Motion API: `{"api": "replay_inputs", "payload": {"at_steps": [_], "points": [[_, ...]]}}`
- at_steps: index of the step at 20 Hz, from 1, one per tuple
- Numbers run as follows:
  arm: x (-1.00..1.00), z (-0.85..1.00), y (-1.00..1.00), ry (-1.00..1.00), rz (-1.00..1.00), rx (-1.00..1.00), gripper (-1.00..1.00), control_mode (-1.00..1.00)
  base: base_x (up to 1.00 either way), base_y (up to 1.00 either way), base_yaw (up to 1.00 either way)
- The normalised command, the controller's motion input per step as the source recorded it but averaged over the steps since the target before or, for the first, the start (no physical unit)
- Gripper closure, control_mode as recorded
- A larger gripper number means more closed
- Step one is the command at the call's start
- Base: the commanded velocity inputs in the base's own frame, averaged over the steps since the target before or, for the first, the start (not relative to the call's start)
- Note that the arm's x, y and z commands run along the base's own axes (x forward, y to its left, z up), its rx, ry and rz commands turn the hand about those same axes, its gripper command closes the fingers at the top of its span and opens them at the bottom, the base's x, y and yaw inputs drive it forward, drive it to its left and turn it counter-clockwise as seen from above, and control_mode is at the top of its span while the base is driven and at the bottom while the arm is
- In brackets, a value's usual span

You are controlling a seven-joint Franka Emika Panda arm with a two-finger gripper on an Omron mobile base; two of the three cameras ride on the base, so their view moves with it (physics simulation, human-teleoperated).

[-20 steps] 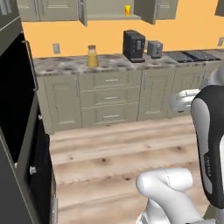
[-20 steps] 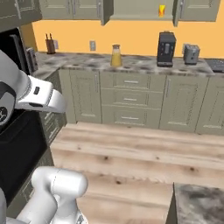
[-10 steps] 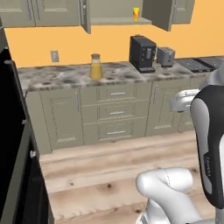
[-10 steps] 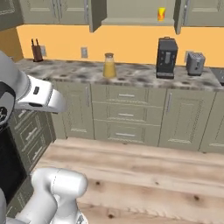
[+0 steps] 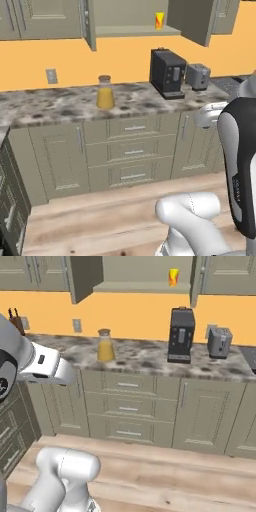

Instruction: There is a tray on the dining counter. Grab the cup, mug, and pitcher and place them on the tray. The pitcher may be placed next to the tray if it cannot fit the tray.

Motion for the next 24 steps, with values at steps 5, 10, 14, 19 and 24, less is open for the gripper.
{"api": "replay_inputs", "payload": {"at_steps": [5, 10, 14, 19, 24], "points": [[0.0, 0.0, 0.0, 0.0, 0.0, 0.0, -1.0, 1.0, 1.0, -0.49, 0.0], [0.0, 0.0, 0.0, 0.0, 0.0, 0.0, -1.0, 1.0, 1.0, -0.43, 0.0], [0.0, 0.0, 0.0, 0.0, 0.0, 0.0, -1.0, 1.0, 0.97, -0.12, 0.0], [0.0, 0.0, 0.0, 0.0, 0.0, 0.0, -1.0, 1.0, 0.85, -0.07, 0.0], [0.0, 0.0, 0.0, 0.0, 0.0, 0.0, -1.0, 1.0, 0.63, -0.07, 0.0]]}}
